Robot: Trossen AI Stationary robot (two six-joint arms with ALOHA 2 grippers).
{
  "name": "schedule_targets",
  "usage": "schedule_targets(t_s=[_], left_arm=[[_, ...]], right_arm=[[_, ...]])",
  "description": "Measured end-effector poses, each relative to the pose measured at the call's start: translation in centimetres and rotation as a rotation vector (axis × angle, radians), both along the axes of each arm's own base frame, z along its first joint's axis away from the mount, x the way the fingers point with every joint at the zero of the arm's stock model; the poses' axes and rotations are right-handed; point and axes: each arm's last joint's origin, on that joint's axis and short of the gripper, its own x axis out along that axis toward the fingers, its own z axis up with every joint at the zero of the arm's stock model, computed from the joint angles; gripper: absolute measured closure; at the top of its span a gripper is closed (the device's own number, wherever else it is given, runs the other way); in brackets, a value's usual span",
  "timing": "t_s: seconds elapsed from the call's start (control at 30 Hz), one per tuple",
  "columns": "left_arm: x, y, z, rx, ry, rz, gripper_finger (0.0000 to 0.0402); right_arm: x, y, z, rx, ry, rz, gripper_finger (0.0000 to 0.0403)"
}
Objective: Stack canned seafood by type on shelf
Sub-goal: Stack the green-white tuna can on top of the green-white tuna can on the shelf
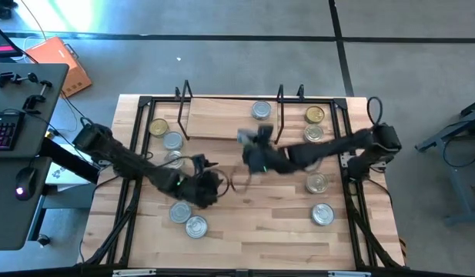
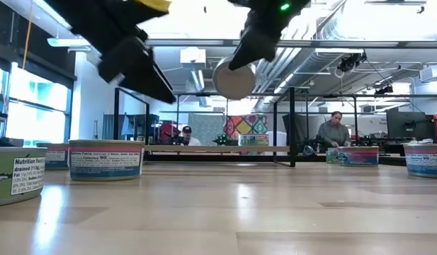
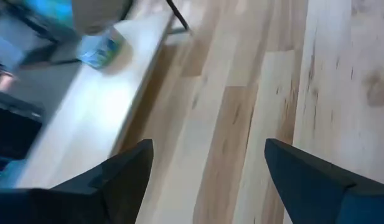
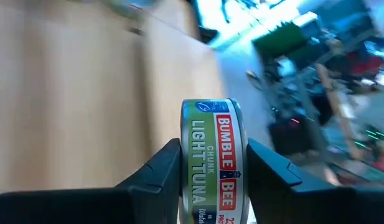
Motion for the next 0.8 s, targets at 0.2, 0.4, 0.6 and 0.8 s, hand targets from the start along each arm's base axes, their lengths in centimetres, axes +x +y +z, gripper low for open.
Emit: schedule_targets(t_s=[0.2,0.4,0.6,0.8], left_arm=[[-0.9,-2.0,0.1,0.058,-0.072,0.015,0.0097],[-1.5,-2.7,0.1,0.092,-0.110,0.040,0.0097],[-1.8,-3.2,0.1,0.102,-0.128,0.037,0.0096],[-1.9,-3.4,0.1,0.102,-0.137,0.038,0.0096]], right_arm=[[2.2,-7.1,-0.6,-0.070,0.103,-0.133,0.0279],[2.3,-12.2,-2.7,-0.108,0.190,-0.277,0.0279],[2.1,-14.2,-4.1,-0.102,0.238,-0.330,0.0279],[1.7,-14.7,-5.0,-0.081,0.296,-0.328,0.0279]])
